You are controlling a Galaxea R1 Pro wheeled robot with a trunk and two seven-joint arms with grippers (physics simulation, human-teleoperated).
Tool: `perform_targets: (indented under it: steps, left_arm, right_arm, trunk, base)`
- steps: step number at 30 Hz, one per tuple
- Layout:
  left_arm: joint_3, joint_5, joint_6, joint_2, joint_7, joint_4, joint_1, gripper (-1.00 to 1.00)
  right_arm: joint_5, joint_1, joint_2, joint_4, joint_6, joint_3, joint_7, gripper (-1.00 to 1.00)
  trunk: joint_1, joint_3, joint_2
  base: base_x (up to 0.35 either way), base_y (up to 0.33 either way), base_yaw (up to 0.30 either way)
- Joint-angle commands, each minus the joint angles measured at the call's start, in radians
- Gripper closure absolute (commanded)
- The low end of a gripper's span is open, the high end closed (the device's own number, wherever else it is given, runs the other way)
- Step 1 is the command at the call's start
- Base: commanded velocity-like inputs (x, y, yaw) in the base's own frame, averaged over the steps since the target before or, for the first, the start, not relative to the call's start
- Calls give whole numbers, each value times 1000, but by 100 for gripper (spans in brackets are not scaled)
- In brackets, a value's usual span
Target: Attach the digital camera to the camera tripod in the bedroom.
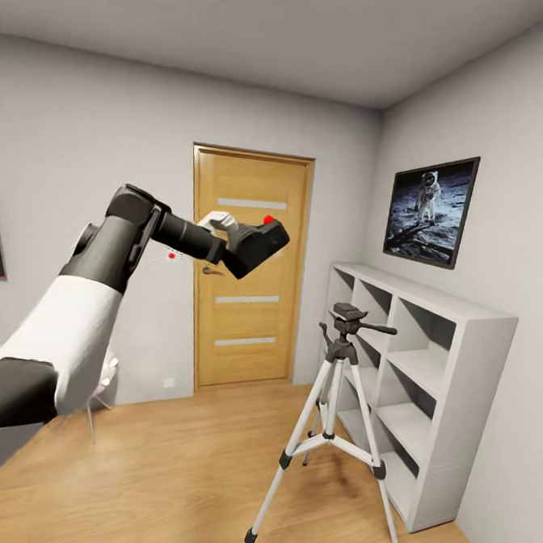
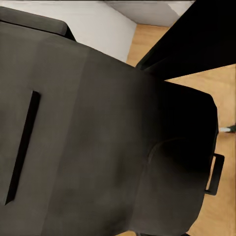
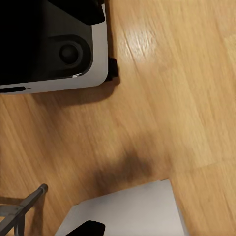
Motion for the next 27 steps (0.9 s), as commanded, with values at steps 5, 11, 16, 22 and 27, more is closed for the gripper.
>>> perform_targets:
  steps: [5, 11, 16, 22, 27]
  left_arm:
    - [-58, -11, 10, -82, -20, 103, -62, 100]
    - [-217, -11, 10, -101, -57, 111, -66, 100]
    - [-335, -10, 10, -110, -118, 112, -66, 100]
    - [-360, -10, 10, -111, -132, 111, -66, 100]
    - [-366, -10, 10, -112, -135, 109, -66, 100]
  right_arm:
    - [-6, -1, 0, 3, -3, 3, -2, -100]
    - [-6, -1, 0, 3, -3, 3, -2, -100]
    - [-6, -1, 0, 3, -3, 3, -1, -100]
    - [-6, -1, 0, 3, -3, 3, -1, -100]
    - [-6, -1, 0, 3, -3, 3, -1, -100]
  trunk:
    - [0, -1, -1]
    - [0, -1, -1]
    - [0, -1, -1]
    - [0, -1, -1]
    - [0, -1, -1]
  base:
    - [0, 0, 0]
    - [0, 0, 0]
    - [0, 0, 0]
    - [0, 0, 0]
    - [0, 0, 0]
